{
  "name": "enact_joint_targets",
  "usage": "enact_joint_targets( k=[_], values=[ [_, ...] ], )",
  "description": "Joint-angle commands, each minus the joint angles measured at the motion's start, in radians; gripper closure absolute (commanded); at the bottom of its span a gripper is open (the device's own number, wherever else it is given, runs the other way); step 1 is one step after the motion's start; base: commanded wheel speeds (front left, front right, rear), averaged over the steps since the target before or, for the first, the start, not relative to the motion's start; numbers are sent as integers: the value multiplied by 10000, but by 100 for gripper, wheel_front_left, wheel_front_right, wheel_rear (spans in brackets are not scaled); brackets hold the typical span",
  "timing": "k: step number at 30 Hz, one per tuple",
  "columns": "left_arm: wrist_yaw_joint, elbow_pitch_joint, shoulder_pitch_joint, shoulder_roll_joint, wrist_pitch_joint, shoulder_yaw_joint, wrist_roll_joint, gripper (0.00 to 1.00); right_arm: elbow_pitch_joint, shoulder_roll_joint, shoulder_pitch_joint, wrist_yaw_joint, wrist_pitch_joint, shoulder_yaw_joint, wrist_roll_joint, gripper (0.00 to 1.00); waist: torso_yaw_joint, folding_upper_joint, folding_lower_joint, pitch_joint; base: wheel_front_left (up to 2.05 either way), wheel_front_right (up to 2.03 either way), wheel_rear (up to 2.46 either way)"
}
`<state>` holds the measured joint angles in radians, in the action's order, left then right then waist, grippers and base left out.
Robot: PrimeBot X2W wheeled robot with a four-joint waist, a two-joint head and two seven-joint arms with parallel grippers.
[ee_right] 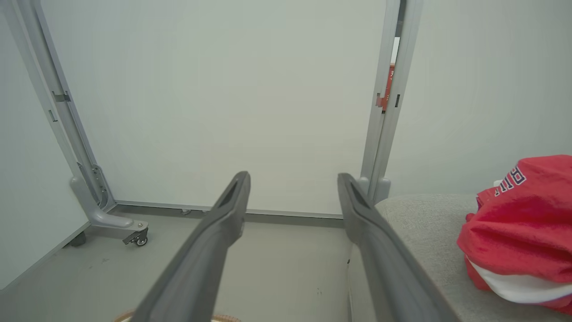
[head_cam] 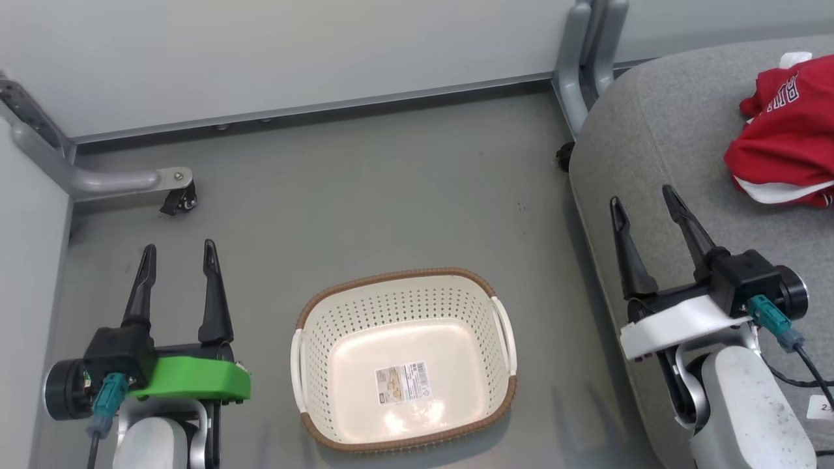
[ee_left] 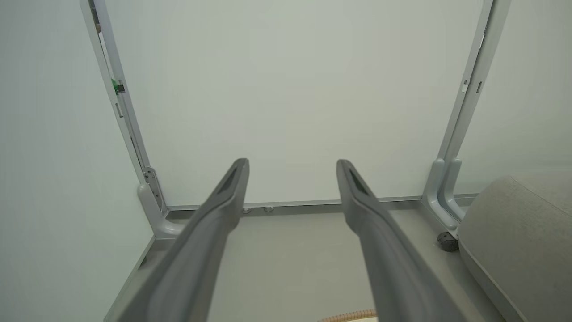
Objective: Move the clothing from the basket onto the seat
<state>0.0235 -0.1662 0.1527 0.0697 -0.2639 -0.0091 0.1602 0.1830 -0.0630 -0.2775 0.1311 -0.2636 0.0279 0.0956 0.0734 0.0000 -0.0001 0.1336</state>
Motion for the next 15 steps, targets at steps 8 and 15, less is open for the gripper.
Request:
enact_joint_targets(
  k=[8, 15],
  values=[
    [104, 170, -839, -134, -6, 200, -218, 0, -414, 69, 1073, -7, -15, -14, -51, 0, 102, 0, 1, -648, 0, 0, 0],
    [189, 132, -1210, -170, -6, 335, -116, 0, -514, 108, 1722, -7, -15, -171, -50, 0, 126, 0, 1, -960, 0, 0, 0]
  ],
)
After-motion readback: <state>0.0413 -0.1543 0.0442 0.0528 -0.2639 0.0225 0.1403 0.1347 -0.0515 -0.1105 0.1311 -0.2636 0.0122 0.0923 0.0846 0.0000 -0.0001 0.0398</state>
